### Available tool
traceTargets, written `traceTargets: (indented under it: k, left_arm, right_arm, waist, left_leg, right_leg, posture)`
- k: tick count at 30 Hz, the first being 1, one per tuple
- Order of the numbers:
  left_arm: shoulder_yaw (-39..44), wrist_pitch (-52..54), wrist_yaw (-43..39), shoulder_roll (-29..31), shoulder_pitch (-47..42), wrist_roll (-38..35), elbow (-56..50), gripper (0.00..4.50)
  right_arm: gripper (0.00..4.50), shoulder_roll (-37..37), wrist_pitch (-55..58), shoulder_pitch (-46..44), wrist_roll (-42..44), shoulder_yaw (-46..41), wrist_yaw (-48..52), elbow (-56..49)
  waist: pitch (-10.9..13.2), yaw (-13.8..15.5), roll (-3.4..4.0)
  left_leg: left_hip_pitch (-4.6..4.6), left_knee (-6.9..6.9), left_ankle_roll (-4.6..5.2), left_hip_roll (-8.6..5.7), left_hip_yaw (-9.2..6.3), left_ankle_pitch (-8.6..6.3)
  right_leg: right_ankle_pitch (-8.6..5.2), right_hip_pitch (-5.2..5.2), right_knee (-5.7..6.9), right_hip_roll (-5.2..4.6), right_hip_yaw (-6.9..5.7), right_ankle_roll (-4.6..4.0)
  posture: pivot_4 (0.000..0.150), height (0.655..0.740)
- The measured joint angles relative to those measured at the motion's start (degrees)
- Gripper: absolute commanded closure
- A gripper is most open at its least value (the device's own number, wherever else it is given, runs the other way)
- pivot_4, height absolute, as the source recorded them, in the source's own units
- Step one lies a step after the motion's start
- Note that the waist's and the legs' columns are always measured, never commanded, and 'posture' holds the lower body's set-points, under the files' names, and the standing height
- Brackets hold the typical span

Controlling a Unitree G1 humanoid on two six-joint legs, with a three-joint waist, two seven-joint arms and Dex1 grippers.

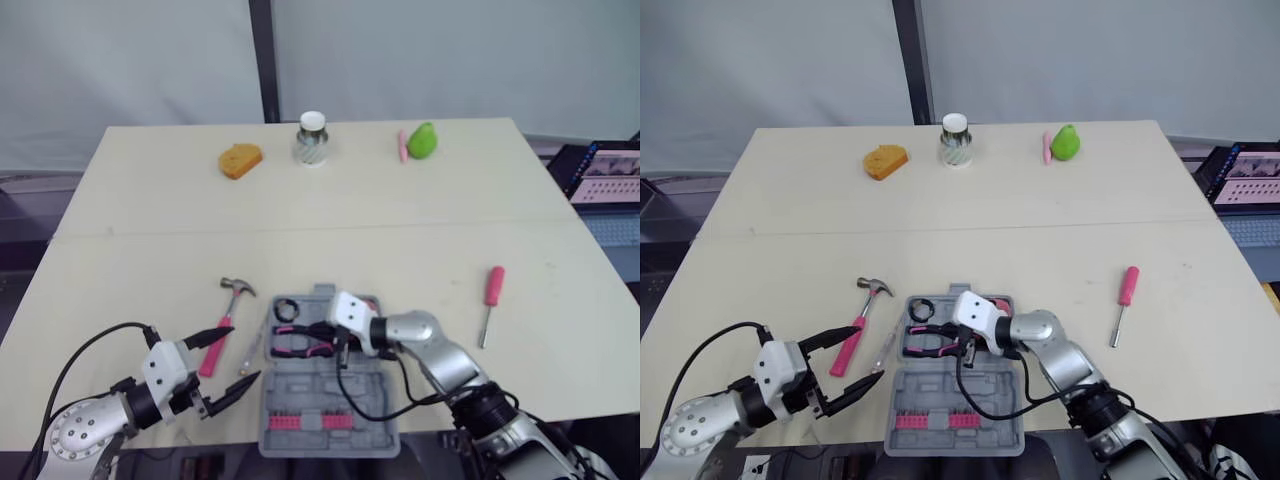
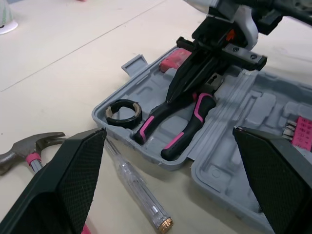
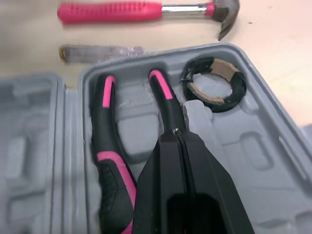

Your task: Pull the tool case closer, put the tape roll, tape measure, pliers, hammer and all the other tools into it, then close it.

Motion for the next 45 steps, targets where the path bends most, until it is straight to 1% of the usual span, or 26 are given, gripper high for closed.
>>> traceTargets:
  k: [1,3,4,5,7,9,11,14,17,23,30,34,38,39,41,42,43,44,45]
  left_arm:
    - [0.9,1.2,0.4,0.6,-0.3,-0.5,0.1,0.00]
    - [2.8,3.3,1.1,1.8,-0.7,-0.9,0.6,0.00]
    - [3.2,5.1,1.3,2.7,-1.4,-1.1,1.4,0.00]
    - [4.0,7.0,1.6,3.7,-1.8,-1.3,2.2,0.00]
    - [6.9,10.7,2.2,5.4,-1.9,-2.1,4.8,0.00]
    - [10.0,12.9,2.6,6.2,-2.7,-3.0,9.3,0.00]
    - [14.0,13.3,3.3,7.1,-3.8,-3.3,14.4,0.00]
    - [19.6,10.8,3.8,8.7,-5.1,-3.0,22.4,0.00]
    - [22.5,7.9,3.4,10.3,-7.0,-2.8,29.1,0.00]
    - [23.7,3.3,2.7,11.6,-8.4,-1.6,37.0,0.00]
    - [23.4,1.9,2.2,11.4,-8.6,-1.5,37.8,0.00]
    - [22.5,2.3,2.0,10.7,-8.0,-1.5,36.7,0.00]
    - [21.2,4.8,1.8,10.6,-6.6,-1.6,32.6,0.00]
    - [20.6,6.0,1.8,10.4,-6.3,-1.7,30.5,0.00]
    - [17.9,9.9,1.7,9.5,-5.9,-3.2,22.4,0.00]
    - [17.0,10.9,1.7,9.3,-5.8,-3.7,20.0,0.00]
    - [15.6,13.2,1.7,9.3,-5.5,-4.6,16.0,0.26]
    - [14.6,14.6,1.6,9.3,-5.3,-5.2,13.5,0.58]
    - [13.5,16.6,1.5,9.4,-5.0,-5.7,10.7,0.89]
  right_arm:
    - [4.48,-1.5,2.1,1.8,3.3,-2.5,1.4,-2.2]
    - [3.96,-5.2,5.0,3.6,7.6,-7.4,2.8,-5.9]
    - [3.62,-7.9,7.0,4.7,10.1,-10.6,3.6,-8.2]
    - [3.12,-10.7,8.7,5.9,12.4,-13.6,4.5,-10.1]
    - [2.16,-16.3,12.2,9.3,17.0,-20.9,6.2,-12.3]
    - [1.10,-20.4,14.4,12.8,20.6,-28.2,7.2,-11.7]
    - [0.09,-24.1,14.9,15.6,22.0,-34.4,7.8,-8.5]
    - [0.03,-27.6,12.9,17.8,21.9,-41.9,7.9,-0.8]
    - [0.03,-29.2,9.2,18.2,21.1,-45.4,7.9,6.8]
    - [0.03,-30.0,1.6,19.0,18.0,-47.3,7.8,18.7]
    - [0.03,-30.0,-1.5,17.3,16.5,-47.0,7.8,22.6]
    - [0.03,-30.0,-2.3,17.3,15.6,-45.3,7.9,23.3]
    - [0.03,-30.1,-1.9,17.2,15.5,-45.2,7.9,22.3]
    - [0.03,-30.1,-1.0,17.4,15.7,-45.1,8.1,20.5]
    - [0.03,-30.8,2.7,18.1,17.4,-44.0,9.1,12.5]
    - [0.03,-31.0,3.8,18.2,18.0,-43.6,9.5,10.0]
    - [0.01,-31.4,5.7,18.8,19.1,-43.4,9.9,5.8]
    - [0.42,-31.6,6.8,19.3,19.8,-43.2,10.1,3.3]
    - [0.57,-31.8,8.5,20.2,20.6,-42.9,10.3,0.0]
  waist:
    - [0.2,0.1,0.03]
    - [0.5,0.0,0.14]
    - [0.6,0.0,0.22]
    - [0.7,0.2,0.31]
    - [0.8,0.4,0.26]
    - [1.0,0.5,0.19]
    - [1.1,0.5,0.05]
    - [1.2,0.6,-0.13]
    - [1.3,0.6,-0.16]
    - [1.4,0.4,-0.20]
    - [1.4,0.0,-0.19]
    - [1.4,-0.3,-0.20]
    - [1.4,-0.3,-0.18]
    - [1.4,-0.3,-0.16]
    - [1.5,-0.2,-0.13]
    - [1.5,-0.1,-0.13]
    - [1.5,0.0,-0.13]
    - [1.5,0.0,-0.13]
    - [1.5,0.1,-0.13]
  left_leg:
    - [-0.07,0.02,0.01,0.00,0.00,0.00]
    - [-0.12,0.05,0.02,0.00,0.06,-0.01]
    - [-0.12,0.05,0.02,0.01,0.05,-0.01]
    - [-0.12,0.04,0.02,0.00,0.04,-0.01]
    - [-0.11,-0.04,0.03,0.02,0.05,-0.01]
    - [-0.11,-0.05,0.03,0.04,0.14,-0.01]
    - [-0.09,-0.04,0.03,0.05,0.19,-0.01]
    - [-0.08,-0.03,0.03,0.05,0.24,-0.01]
    - [-0.07,-0.03,0.03,0.05,0.28,-0.01]
    - [-0.06,-0.03,0.02,0.06,0.31,-0.01]
    - [-0.05,-0.04,0.02,0.08,0.29,-0.01]
    - [-0.06,-0.04,0.02,0.08,0.30,-0.01]
    - [-0.06,-0.04,0.02,0.08,0.30,-0.01]
    - [-0.06,-0.04,0.02,0.08,0.30,-0.01]
    - [-0.07,0.01,0.02,0.09,0.27,-0.01]
    - [-0.08,0.00,0.02,0.09,0.26,-0.01]
    - [-0.09,0.00,0.02,0.09,0.24,-0.01]
    - [-0.09,0.00,0.02,0.08,0.23,-0.01]
    - [-0.09,-0.01,0.02,0.08,0.23,-0.01]
  right_leg:
    - [0.00,-0.04,-0.02,0.00,0.01,0.00]
    - [0.01,-0.07,-0.06,0.00,0.02,0.01]
    - [0.00,-0.07,-0.06,0.01,0.00,0.01]
    - [0.00,-0.07,-0.07,0.01,0.00,0.01]
    - [0.00,-0.08,-0.10,0.02,-0.03,0.01]
    - [0.00,-0.10,-0.12,0.03,-0.02,0.01]
    - [0.00,-0.10,-0.12,0.04,-0.01,0.01]
    - [0.00,-0.10,-0.13,0.04,0.01,0.01]
    - [0.00,-0.12,-0.12,0.03,0.04,0.01]
    - [0.00,-0.14,-0.10,0.02,0.06,0.02]
    - [0.00,-0.14,-0.09,0.02,0.06,0.02]
    - [0.00,-0.14,-0.09,0.02,0.07,0.02]
    - [0.00,-0.14,-0.08,0.01,0.08,0.02]
    - [0.01,-0.14,-0.09,0.01,0.10,0.02]
    - [0.01,-0.13,-0.06,0.00,0.12,0.03]
    - [0.01,-0.13,-0.07,0.00,0.12,0.03]
    - [0.01,-0.13,-0.07,0.00,0.11,0.03]
    - [0.01,-0.12,-0.07,0.00,0.11,0.03]
    - [0.01,-0.12,-0.08,0.00,0.11,0.03]
  posture:
    - [0.150,0.7400]
    - [0.150,0.7400]
    - [0.150,0.7400]
    - [0.150,0.7400]
    - [0.150,0.7400]
    - [0.150,0.7400]
    - [0.150,0.7400]
    - [0.150,0.7400]
    - [0.150,0.7400]
    - [0.150,0.7400]
    - [0.150,0.7400]
    - [0.150,0.7400]
    - [0.150,0.7400]
    - [0.150,0.7400]
    - [0.150,0.7400]
    - [0.150,0.7400]
    - [0.150,0.7400]
    - [0.150,0.7400]
    - [0.150,0.7400]
